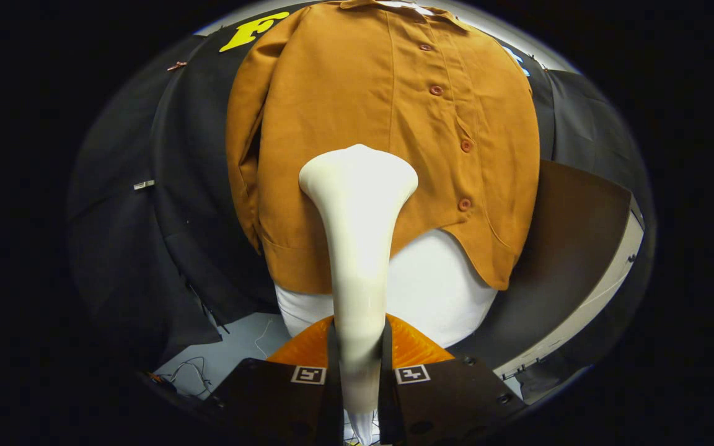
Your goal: Iron the clothes twice with a garment steamer, once on the left side and once on the right side.
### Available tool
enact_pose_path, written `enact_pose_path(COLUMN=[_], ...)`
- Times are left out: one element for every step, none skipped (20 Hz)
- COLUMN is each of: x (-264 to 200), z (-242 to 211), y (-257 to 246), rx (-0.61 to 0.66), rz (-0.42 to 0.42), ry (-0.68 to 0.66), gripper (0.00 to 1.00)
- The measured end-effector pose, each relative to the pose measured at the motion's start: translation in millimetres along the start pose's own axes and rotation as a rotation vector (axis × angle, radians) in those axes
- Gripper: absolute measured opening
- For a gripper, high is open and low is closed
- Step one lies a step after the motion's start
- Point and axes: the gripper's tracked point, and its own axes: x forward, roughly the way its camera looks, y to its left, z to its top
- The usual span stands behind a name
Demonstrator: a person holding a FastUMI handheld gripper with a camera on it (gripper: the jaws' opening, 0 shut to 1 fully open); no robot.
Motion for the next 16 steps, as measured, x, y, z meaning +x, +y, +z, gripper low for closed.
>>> enact_pose_path(x=[-5.2, -11.5, -19.5, -30.7, -41.5, -51.4, -60.4, -71.3, -82.9, -95.9, -107.9, -120.4, -130.4, -141.9, -151.2, -163.0], z=[-2.8, -5.1, -4.4, -2.5, 1.8, 7.3, 14.7, 23.2, 32.1, 40.3, 48.5, 55.6, 63.9, 74.1, 83.0, 93.2], y=[-7.7, -15.9, -25.4, -36.6, -46.0, -55.1, -64.6, -73.6, -80.8, -87.8, -93.9, -100.0, -104.8, -110.1, -113.5, -118.1], rx=[0.008, 0.019, 0.028, 0.034, 0.041, 0.055, 0.066, 0.073, 0.078, 0.086, 0.087, 0.086, 0.080, 0.069, 0.064, 0.060], rz=[-0.004, -0.008, -0.015, -0.024, -0.030, -0.034, -0.039, -0.045, -0.046, -0.045, -0.045, -0.044, -0.044, -0.041, -0.040, -0.037], ry=[0.008, 0.014, 0.012, 0.010, 0.007, -0.001, -0.009, -0.018, -0.028, -0.042, -0.054, -0.066, -0.079, -0.096, -0.110, -0.129], gripper=[0.26, 0.26, 0.25, 0.26, 0.26, 0.26, 0.26, 0.25, 0.25, 0.26, 0.26, 0.25, 0.25, 0.26, 0.25, 0.25])
